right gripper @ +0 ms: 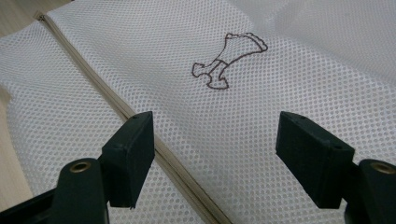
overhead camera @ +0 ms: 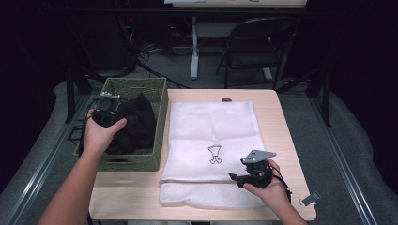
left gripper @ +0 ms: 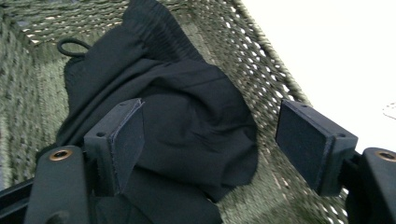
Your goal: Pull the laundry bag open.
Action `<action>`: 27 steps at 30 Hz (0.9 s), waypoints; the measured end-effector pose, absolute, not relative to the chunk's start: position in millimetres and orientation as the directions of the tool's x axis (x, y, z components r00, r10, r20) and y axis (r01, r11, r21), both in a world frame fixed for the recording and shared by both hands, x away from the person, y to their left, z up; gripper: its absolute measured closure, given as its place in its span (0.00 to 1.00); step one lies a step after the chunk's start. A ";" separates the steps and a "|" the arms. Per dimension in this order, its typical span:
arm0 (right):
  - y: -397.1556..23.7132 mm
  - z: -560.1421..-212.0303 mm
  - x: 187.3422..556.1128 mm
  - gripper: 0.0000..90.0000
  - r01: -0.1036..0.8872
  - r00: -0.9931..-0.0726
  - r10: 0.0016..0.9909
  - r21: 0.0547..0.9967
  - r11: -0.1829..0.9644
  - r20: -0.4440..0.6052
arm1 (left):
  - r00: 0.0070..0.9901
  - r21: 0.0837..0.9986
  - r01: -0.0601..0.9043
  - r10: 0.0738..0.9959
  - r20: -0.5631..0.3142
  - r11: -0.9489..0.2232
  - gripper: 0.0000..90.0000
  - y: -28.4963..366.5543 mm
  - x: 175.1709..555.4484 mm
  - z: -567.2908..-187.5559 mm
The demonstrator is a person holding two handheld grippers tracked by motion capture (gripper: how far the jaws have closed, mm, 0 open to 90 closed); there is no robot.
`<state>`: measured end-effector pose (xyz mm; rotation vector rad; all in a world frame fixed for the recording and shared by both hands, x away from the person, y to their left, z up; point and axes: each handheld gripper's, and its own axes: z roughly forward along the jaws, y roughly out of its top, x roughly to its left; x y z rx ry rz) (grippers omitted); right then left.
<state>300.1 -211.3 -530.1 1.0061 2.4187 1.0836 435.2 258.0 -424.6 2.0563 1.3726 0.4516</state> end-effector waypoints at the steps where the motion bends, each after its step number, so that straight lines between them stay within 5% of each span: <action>1: -211.4 -530.5 300.3 0.31 0.478 -0.706 0.708 0.744 0.467 0.009 | 0.400 0.656 0.706 0.914 -0.059 -0.267 0.26 258.3 437.1 -424.5; 27: -216.7 -536.6 299.2 0.31 0.501 -0.694 0.720 0.733 0.460 0.022 | 0.324 0.617 0.766 0.937 -0.129 -0.180 0.26 283.4 496.2 -465.5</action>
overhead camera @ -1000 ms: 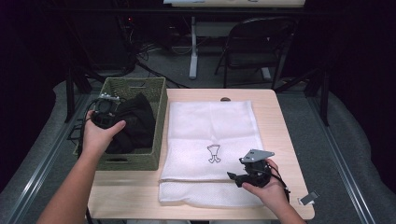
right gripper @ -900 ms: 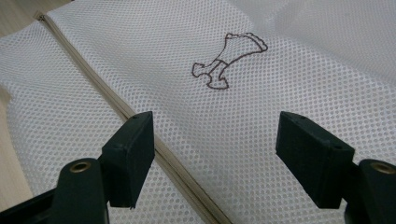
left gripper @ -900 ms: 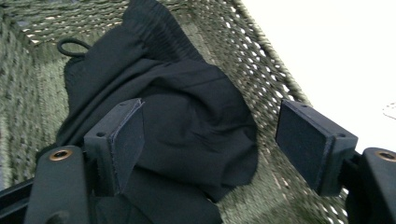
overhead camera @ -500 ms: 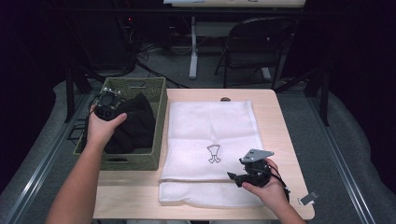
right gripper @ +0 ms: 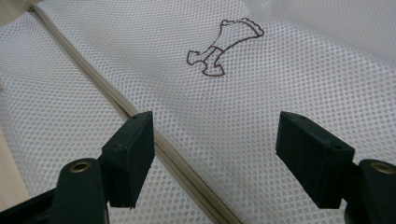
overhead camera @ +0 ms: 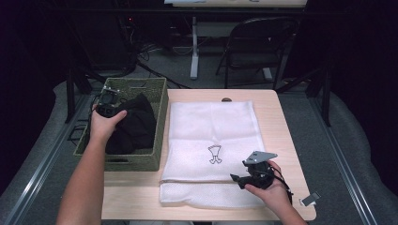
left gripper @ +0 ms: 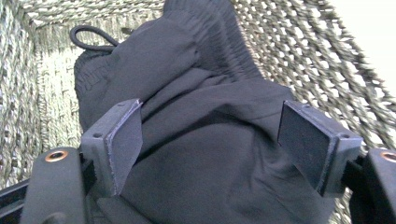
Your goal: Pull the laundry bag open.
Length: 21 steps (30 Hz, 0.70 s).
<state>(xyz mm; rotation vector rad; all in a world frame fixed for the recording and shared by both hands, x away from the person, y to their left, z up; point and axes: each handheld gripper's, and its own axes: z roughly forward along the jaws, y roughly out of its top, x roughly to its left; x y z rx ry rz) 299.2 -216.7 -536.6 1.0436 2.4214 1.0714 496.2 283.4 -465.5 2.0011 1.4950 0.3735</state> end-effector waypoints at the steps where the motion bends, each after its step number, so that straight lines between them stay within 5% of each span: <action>1: -217.7 -536.4 298.2 0.31 0.505 -0.690 0.724 0.732 0.457 0.023 | 0.316 0.616 0.769 0.940 -0.131 -0.173 0.26 283.8 497.5 -467.5; 21: -227.6 -539.7 288.3 0.31 0.533 -0.656 0.754 0.728 0.431 0.034 | 0.335 0.553 0.804 0.934 -0.120 -0.218 0.24 279.5 521.2 -485.5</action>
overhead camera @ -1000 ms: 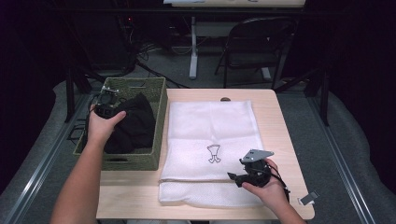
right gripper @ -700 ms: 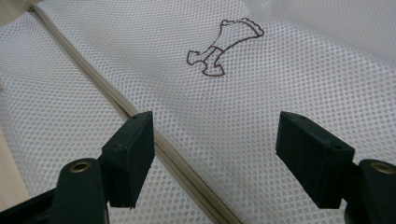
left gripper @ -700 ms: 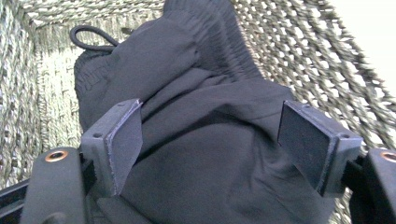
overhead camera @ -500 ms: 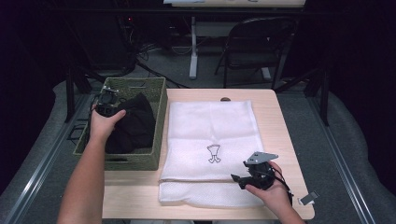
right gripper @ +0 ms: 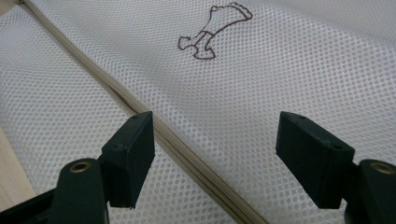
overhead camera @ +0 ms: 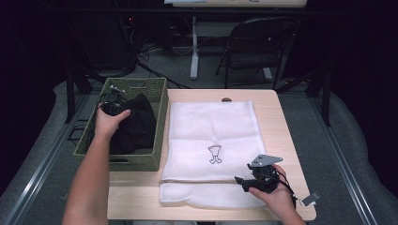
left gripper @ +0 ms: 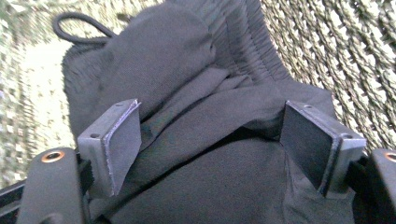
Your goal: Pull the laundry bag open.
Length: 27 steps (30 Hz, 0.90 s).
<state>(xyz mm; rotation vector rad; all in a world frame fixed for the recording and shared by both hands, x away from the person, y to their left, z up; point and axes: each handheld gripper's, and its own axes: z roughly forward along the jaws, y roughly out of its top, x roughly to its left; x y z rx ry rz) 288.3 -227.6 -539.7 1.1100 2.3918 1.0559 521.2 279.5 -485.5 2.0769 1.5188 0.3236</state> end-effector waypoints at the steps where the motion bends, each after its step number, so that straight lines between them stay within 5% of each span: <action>1: -227.9 -539.9 288.7 0.31 0.530 -0.659 0.751 0.728 0.435 0.031 | 0.332 0.542 0.811 0.937 -0.113 -0.222 0.22 279.2 521.7 -487.2; 27: -222.4 -543.1 289.8 0.29 0.533 -0.678 0.735 0.709 0.461 0.032 | 0.284 0.459 0.862 0.955 -0.090 -0.214 0.08 288.1 511.5 -510.6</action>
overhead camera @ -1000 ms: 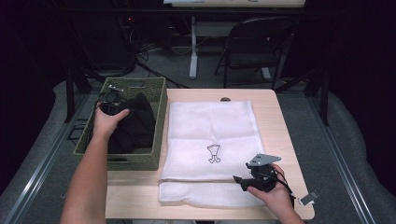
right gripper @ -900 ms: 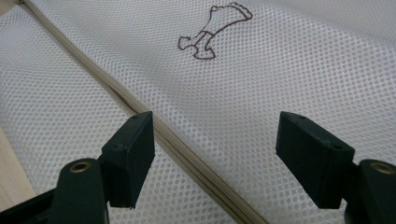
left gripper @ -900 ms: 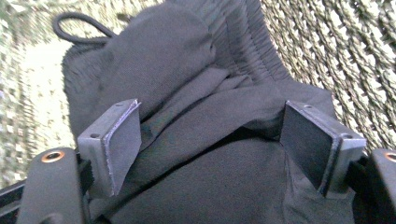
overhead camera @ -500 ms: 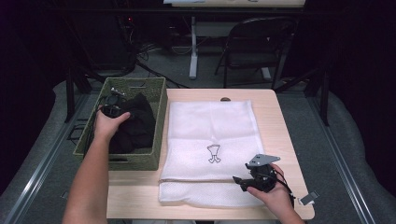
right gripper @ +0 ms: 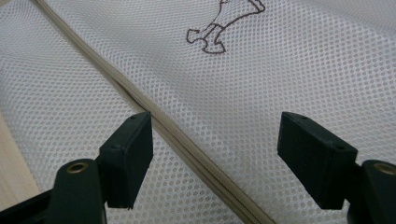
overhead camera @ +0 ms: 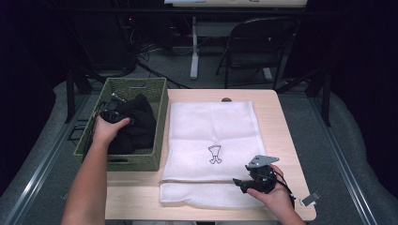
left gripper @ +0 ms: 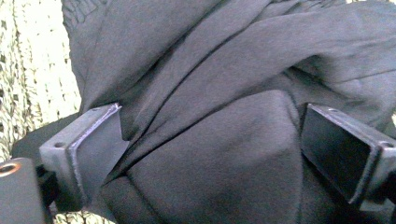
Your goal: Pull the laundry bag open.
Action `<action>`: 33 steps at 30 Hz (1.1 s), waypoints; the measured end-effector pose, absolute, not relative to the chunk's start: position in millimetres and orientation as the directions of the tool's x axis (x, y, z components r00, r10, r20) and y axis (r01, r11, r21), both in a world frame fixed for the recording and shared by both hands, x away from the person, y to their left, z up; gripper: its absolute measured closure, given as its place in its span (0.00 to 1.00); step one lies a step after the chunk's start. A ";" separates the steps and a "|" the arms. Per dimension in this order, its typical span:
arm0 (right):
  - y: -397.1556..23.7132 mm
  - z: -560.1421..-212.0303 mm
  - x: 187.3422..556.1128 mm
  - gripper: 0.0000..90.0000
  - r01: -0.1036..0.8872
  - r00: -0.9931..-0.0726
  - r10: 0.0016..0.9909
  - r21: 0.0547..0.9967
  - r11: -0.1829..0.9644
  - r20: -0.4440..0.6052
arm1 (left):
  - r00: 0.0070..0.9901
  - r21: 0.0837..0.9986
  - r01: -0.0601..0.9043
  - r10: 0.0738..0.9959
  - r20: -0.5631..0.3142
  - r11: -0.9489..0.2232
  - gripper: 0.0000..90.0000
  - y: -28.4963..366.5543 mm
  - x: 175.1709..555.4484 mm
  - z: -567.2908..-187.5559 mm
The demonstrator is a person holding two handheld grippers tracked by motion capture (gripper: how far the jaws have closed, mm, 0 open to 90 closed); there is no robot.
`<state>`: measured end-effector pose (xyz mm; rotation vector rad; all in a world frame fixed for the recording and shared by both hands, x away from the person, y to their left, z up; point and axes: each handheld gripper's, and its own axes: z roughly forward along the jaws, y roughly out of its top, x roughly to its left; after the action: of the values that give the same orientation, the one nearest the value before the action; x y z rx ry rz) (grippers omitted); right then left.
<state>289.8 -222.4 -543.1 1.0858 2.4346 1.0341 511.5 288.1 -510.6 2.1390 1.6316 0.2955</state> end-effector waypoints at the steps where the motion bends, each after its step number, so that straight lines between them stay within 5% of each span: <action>1: -222.5 -543.3 289.9 0.29 0.533 -0.678 0.734 0.709 0.462 0.032 | 0.283 0.457 0.864 0.955 -0.092 -0.212 0.08 288.8 511.1 -512.2; 33: -220.6 -546.8 291.2 0.27 0.551 -0.679 0.733 0.689 0.470 0.043 | 0.214 0.430 0.887 0.975 -0.063 -0.167 0.00 280.8 500.7 -526.7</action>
<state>291.2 -220.6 -546.8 1.1001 2.4616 1.0117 500.7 280.8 -526.7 2.1205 1.7314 0.3218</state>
